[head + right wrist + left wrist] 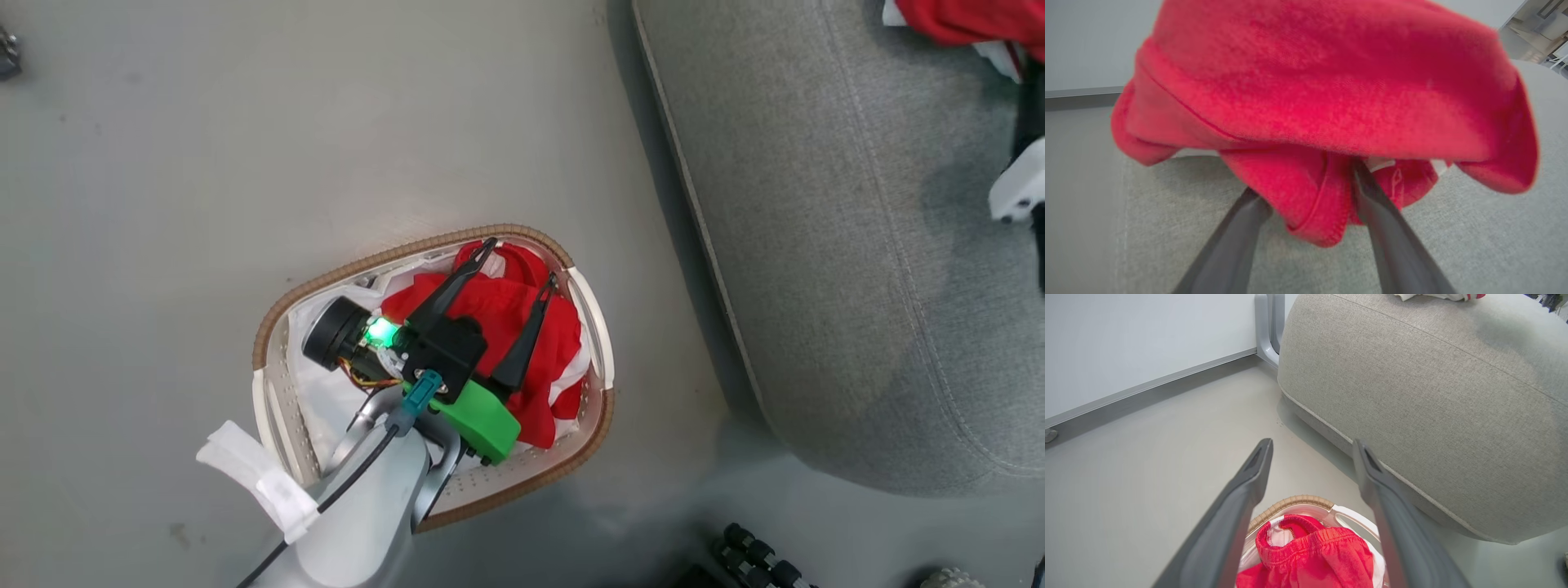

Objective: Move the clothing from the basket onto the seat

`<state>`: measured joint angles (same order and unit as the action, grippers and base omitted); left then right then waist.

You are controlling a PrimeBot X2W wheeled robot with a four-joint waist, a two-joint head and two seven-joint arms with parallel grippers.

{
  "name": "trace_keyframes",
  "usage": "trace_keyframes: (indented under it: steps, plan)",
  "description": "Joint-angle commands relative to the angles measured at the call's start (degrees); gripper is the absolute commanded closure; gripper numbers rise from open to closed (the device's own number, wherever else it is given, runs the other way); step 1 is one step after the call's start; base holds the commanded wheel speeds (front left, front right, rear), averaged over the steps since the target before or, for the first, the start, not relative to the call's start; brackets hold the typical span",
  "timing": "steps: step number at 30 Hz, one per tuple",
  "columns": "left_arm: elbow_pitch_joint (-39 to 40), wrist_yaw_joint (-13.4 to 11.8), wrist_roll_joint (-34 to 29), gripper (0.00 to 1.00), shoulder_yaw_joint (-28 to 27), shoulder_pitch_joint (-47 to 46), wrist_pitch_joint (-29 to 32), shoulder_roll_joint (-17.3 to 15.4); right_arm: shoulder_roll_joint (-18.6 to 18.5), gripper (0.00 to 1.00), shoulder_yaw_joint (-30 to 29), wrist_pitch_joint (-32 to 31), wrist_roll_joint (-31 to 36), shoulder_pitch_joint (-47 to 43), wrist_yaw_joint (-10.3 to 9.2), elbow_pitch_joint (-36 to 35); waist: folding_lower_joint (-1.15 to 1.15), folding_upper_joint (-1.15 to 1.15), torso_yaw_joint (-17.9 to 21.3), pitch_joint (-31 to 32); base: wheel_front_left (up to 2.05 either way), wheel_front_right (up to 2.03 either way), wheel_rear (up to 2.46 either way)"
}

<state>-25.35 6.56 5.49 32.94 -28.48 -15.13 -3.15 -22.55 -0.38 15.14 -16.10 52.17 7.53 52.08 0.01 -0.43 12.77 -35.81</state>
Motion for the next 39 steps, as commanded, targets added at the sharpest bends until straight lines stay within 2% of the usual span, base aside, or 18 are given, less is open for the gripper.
trace_keyframes:
  steps: [1, 6, 13, 24, 32, 39]
  plan:
    - [-0.33, -0.17, 0.14, 0.0, -0.51, 1.34, -0.04, -0.18, 0.16, 0.0, -0.22, 0.01, 0.44, -2.68, -0.08, -0.67, -0.01, 0.43, 1.22, 3.57, 0.0, 0.0, 0.0]
    - [-0.95, -0.66, 0.64, 0.0, -1.72, 3.78, -0.04, -0.06, 1.11, 0.0, -0.93, 0.02, 0.87, -8.75, -0.08, -4.39, -0.01, 0.43, 1.42, 8.54, 0.0, 0.0, 0.0]
    - [-0.62, -2.12, 0.45, 0.0, -3.93, 8.06, -0.03, 0.02, 3.65, 0.0, 1.22, 0.02, 0.63, -18.43, -0.08, -14.24, -0.01, 0.43, 0.68, 15.56, 0.0, 0.0, 0.0]
    - [-0.57, -5.61, 1.93, 0.0, -10.79, 13.22, -0.03, 0.11, 8.99, 0.0, 5.36, 0.02, 0.32, -28.2, -0.08, -27.15, -0.01, 0.43, -3.92, 22.73, 0.0, 0.0, 0.0]
    - [0.37, -7.73, 1.82, 0.0, -17.71, 16.38, -0.04, 0.15, 12.89, 0.0, 5.59, 0.01, 1.83, -32.71, -0.08, -30.67, -0.01, 0.43, -8.38, 26.56, 0.0, 0.0, 0.0]
    - [2.23, -8.08, 0.82, 0.0, -22.99, 20.14, -0.03, 0.16, 15.21, 0.0, 4.35, 0.01, 3.14, -36.44, -0.08, -31.69, -0.01, 0.43, -11.36, 28.94, 0.0, 0.0, 0.0]
